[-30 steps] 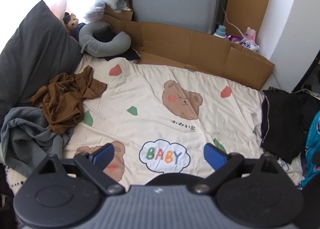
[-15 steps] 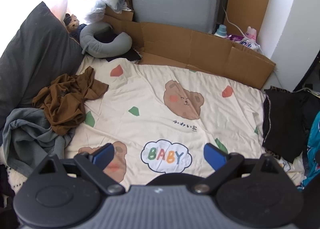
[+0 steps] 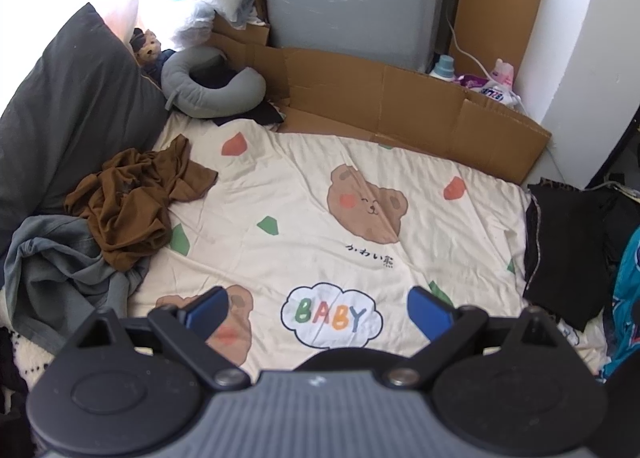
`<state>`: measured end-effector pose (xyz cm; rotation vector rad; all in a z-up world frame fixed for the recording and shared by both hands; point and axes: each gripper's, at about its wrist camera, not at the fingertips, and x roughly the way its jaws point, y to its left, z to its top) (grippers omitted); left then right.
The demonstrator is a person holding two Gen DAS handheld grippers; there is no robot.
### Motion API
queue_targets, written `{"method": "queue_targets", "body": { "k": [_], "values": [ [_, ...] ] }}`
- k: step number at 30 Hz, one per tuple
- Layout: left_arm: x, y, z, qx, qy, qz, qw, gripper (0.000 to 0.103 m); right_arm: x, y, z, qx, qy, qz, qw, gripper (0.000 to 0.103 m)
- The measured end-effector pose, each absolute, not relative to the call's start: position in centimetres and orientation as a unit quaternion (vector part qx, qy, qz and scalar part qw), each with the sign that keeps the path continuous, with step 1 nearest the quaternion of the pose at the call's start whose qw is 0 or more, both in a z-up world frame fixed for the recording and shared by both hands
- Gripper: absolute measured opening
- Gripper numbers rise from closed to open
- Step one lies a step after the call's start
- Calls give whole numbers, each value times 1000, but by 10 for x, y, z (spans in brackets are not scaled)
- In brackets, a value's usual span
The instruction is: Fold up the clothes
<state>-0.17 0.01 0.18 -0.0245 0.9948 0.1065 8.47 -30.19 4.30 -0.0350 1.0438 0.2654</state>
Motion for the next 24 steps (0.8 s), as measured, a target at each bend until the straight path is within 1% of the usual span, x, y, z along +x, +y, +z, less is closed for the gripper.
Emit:
{"method": "queue_targets", "body": {
  "k": [3, 10, 13, 24],
  "values": [
    [-2, 1, 4, -13, 479, 47, 876, 98, 87, -301, 43, -22, 510, 125, 851, 102],
    [1, 10, 6, -28, 486, 44, 873, 100, 88, -305, 49, -12, 511, 128, 850, 102],
    [7, 20, 4, -53, 498, 31, 865, 100, 90, -305, 51, -15, 509, 127, 851, 102],
    [10, 68, 16, -67, 486, 66, 869, 100, 99, -297, 61, -20, 505, 129, 853, 102]
  ]
}}
